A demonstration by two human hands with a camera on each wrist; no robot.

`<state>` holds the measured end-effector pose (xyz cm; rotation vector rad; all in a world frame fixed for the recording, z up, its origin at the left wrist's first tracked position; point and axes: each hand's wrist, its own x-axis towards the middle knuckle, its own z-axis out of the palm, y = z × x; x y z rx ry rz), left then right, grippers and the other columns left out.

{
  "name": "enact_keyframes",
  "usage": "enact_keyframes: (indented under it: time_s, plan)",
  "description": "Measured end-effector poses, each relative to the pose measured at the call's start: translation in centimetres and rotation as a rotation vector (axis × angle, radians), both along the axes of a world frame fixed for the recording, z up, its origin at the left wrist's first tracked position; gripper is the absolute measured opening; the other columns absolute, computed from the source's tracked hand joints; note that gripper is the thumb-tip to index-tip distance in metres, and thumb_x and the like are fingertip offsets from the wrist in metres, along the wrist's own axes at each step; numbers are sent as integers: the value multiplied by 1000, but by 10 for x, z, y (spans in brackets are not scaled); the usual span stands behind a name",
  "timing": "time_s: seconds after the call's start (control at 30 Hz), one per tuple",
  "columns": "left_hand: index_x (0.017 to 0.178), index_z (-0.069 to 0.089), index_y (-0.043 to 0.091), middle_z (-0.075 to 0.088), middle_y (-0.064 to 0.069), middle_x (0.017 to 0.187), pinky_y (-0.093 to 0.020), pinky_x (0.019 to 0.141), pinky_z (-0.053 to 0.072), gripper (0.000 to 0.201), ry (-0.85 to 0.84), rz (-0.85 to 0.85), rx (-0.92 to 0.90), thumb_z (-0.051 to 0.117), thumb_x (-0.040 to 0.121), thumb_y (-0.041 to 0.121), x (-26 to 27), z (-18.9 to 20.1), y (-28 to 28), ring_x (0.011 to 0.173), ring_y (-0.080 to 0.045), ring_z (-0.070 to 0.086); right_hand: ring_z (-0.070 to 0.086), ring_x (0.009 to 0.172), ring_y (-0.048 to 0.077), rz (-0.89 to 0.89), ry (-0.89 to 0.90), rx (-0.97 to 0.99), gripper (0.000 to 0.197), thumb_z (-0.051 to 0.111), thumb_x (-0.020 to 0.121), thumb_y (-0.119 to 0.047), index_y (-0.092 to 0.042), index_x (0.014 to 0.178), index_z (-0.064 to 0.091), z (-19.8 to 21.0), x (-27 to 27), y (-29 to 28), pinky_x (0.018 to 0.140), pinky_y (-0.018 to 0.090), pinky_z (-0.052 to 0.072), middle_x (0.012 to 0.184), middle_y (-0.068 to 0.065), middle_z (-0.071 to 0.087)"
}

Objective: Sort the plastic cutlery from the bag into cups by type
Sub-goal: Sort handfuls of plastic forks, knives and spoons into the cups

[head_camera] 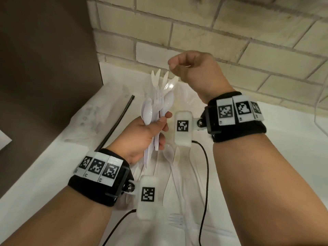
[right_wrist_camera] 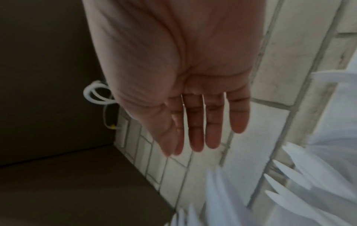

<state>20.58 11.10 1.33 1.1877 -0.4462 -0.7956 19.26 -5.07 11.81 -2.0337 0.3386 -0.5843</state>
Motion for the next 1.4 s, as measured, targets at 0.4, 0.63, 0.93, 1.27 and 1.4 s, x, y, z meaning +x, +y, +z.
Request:
enact_keyframes:
  time_s: [0.4, 0.63, 0.93, 1.27, 1.4]
  plan:
    - [109, 62, 21, 46, 7, 61, -21, 51, 41, 20, -121, -119, 37, 58, 90, 23, -25, 1, -19, 55, -9, 42, 63, 74, -2, 5, 122, -130, 22, 67, 88, -19, 3, 90, 73, -18, -70, 16, 69, 8, 50, 105, 12, 67]
    - [104, 67, 21, 48, -6, 72, -39, 70, 39, 17, -94, -207, 57, 59, 89, 20, -31, 0, -17, 71, -26, 41, 69, 70, 25, -238, -399, 282, 17, 37, 102, -24, -21, 95, 52, -12, -71, 17, 72, 40, 56, 71, 7, 65]
    - [103, 71, 16, 53, -3, 71, -25, 47, 25, 24, 184, -438, -136, 53, 88, 14, -21, -6, -12, 47, -11, 38, 47, 52, 11, -205, -5, 226, 18, 72, 81, -12, -18, 97, 66, -2, -77, -13, 49, 24, 36, 71, -3, 62]
    - [87, 57, -3, 59, -10, 65, -22, 42, 31, 34, 304, -665, -140, 72, 67, 20, -21, -5, -8, 40, -12, 45, 35, 38, 16, 268, 309, 663, 28, 62, 75, -13, 8, 94, 62, -35, -79, -7, 51, 28, 26, 58, 13, 58]
    - [117, 49, -19, 50, -15, 65, -21, 42, 34, 61, 283, -559, -71, 66, 71, 17, -22, -10, -10, 40, -13, 42, 37, 52, 22, 65, 144, 493, 29, 68, 85, -18, 6, 101, 67, -38, -70, -8, 46, 26, 29, 75, 12, 60]
